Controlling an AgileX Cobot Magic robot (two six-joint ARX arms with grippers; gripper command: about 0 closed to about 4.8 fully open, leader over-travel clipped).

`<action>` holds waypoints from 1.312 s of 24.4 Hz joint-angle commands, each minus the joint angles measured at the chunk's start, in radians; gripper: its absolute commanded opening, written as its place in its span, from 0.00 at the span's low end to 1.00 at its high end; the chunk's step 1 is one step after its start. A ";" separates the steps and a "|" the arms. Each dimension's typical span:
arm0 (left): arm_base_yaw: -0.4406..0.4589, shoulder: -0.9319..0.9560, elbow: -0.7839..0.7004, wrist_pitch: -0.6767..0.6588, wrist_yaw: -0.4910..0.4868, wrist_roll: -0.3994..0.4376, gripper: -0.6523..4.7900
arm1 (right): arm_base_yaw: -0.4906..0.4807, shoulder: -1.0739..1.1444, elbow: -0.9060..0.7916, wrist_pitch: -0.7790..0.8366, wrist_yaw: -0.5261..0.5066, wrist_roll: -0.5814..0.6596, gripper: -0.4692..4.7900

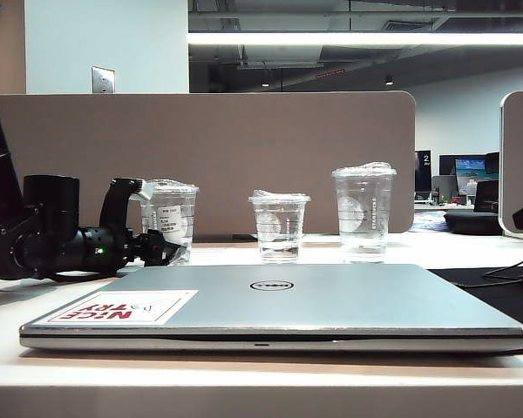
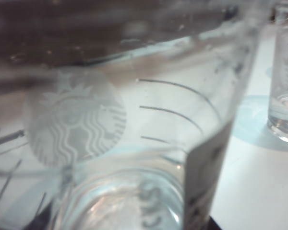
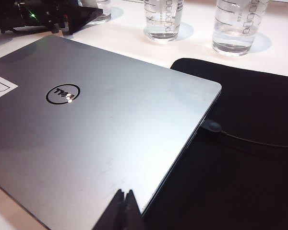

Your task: Pick up the coffee cup on the left and place it on the left side of the laptop.

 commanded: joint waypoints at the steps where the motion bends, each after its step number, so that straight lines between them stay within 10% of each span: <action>1: 0.017 -0.011 -0.003 0.057 0.014 -0.027 0.67 | 0.001 0.002 -0.004 0.017 0.001 -0.001 0.08; 15: 0.097 -0.105 -0.053 0.074 0.148 -0.125 0.67 | 0.001 0.001 -0.004 0.017 0.001 -0.001 0.08; 32: 0.146 -0.408 -0.550 0.299 0.064 -0.085 0.69 | 0.001 0.001 -0.004 0.017 0.001 -0.002 0.08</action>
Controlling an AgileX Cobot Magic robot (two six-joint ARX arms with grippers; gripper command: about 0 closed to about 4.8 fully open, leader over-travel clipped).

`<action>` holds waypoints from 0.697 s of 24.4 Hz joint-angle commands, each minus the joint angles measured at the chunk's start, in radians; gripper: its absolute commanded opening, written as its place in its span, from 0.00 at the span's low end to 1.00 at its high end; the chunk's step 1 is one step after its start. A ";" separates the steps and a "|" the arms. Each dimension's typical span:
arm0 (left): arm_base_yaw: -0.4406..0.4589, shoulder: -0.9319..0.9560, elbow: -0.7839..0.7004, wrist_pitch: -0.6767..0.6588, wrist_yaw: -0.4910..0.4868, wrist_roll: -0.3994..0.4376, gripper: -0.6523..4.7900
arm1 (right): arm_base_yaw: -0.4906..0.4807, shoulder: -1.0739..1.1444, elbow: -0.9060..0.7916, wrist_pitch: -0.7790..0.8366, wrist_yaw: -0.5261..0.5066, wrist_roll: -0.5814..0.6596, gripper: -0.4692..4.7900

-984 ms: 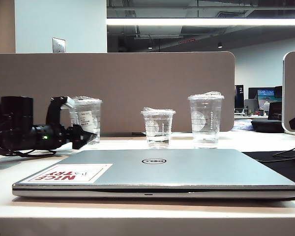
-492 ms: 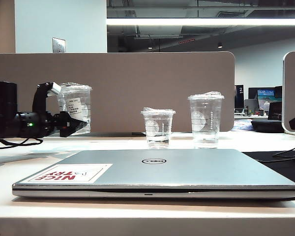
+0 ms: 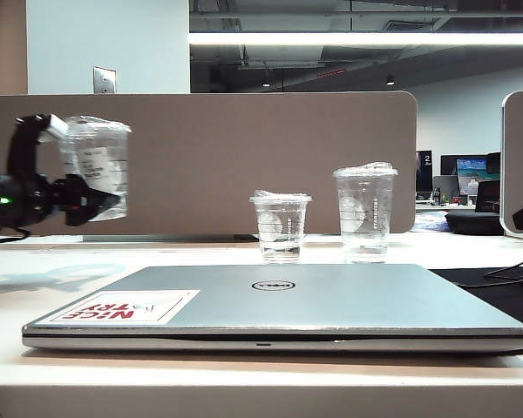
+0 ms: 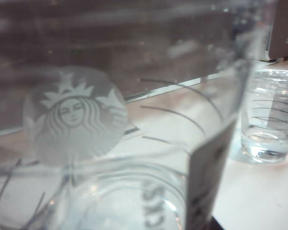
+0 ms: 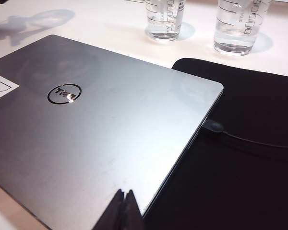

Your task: Pick up the coffee cup on the left and place it on the left side of the laptop.

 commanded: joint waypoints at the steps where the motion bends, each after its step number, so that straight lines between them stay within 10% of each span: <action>1: 0.000 -0.051 -0.089 0.071 -0.012 0.002 0.69 | 0.001 0.001 -0.004 0.017 0.001 -0.001 0.08; 17: -0.002 -0.100 -0.359 0.104 0.035 0.006 0.69 | 0.001 -0.026 -0.004 0.017 0.001 -0.001 0.08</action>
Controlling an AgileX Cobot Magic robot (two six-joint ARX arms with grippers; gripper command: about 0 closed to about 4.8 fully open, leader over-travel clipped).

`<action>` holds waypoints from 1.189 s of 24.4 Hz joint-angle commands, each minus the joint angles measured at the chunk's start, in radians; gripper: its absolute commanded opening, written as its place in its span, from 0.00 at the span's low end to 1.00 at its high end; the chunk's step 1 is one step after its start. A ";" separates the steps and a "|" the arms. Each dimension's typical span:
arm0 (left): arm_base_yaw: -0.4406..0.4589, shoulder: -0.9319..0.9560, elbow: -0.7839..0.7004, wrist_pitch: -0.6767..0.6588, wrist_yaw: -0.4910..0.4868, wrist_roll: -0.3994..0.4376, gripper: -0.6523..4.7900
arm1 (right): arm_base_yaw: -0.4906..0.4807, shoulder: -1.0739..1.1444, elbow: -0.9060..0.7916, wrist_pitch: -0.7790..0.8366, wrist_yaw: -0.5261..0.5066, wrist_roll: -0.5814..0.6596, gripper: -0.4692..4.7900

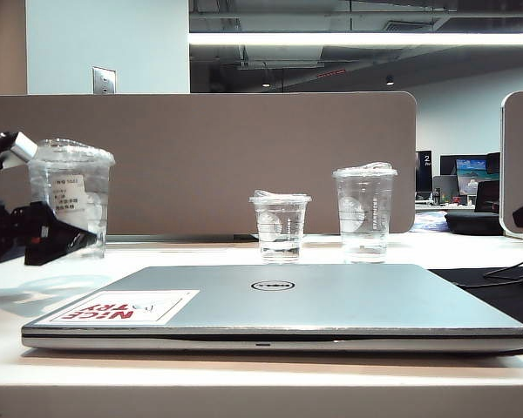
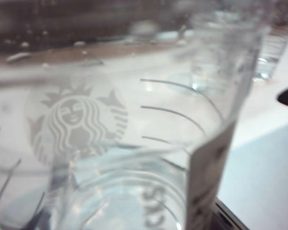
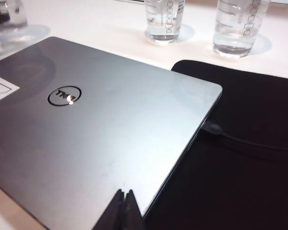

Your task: Pick up the coffee cup on the left and place it on the left side of the laptop.

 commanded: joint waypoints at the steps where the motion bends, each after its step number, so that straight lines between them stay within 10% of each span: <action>1: 0.000 -0.009 -0.038 0.043 0.030 0.028 0.69 | 0.001 -0.026 -0.004 0.018 0.001 -0.002 0.08; 29: 0.001 -0.006 -0.079 -0.020 0.072 0.079 0.69 | 0.001 -0.039 -0.004 0.018 0.001 -0.002 0.08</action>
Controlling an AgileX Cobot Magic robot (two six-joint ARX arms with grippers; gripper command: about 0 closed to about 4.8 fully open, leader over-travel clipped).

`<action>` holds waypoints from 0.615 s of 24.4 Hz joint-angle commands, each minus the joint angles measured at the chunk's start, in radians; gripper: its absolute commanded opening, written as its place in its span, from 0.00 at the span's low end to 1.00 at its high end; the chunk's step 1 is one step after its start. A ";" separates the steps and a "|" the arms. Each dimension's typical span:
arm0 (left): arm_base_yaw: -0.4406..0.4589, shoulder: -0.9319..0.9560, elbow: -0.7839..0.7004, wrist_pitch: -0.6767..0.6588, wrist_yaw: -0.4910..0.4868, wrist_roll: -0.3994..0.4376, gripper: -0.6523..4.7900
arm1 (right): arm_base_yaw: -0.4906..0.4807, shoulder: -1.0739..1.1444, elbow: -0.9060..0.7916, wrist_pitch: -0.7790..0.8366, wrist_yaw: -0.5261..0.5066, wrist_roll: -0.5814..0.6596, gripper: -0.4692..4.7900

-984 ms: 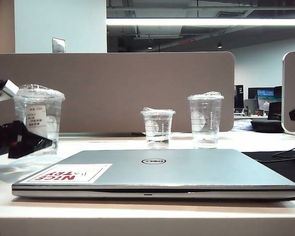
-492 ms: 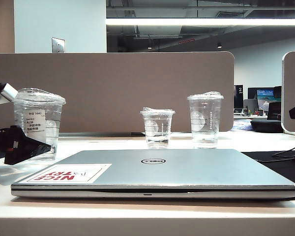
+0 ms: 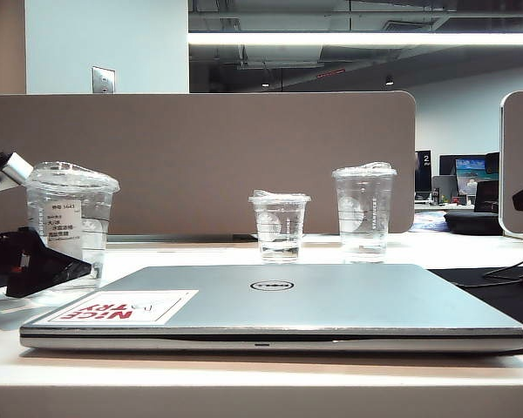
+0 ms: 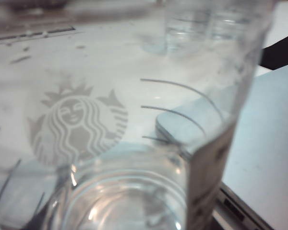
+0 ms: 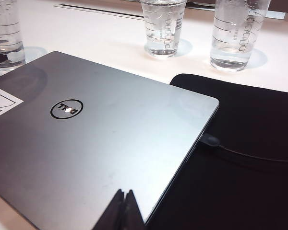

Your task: Pick up the coffee cup on the left and place it on the left side of the laptop.

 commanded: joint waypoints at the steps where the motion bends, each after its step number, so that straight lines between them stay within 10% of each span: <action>1: 0.001 -0.006 0.003 0.018 0.014 0.004 0.70 | 0.001 0.000 -0.004 0.018 0.001 -0.002 0.08; 15: 0.006 -0.007 -0.018 0.023 0.064 -0.048 0.98 | 0.001 0.000 -0.004 0.018 0.001 -0.002 0.08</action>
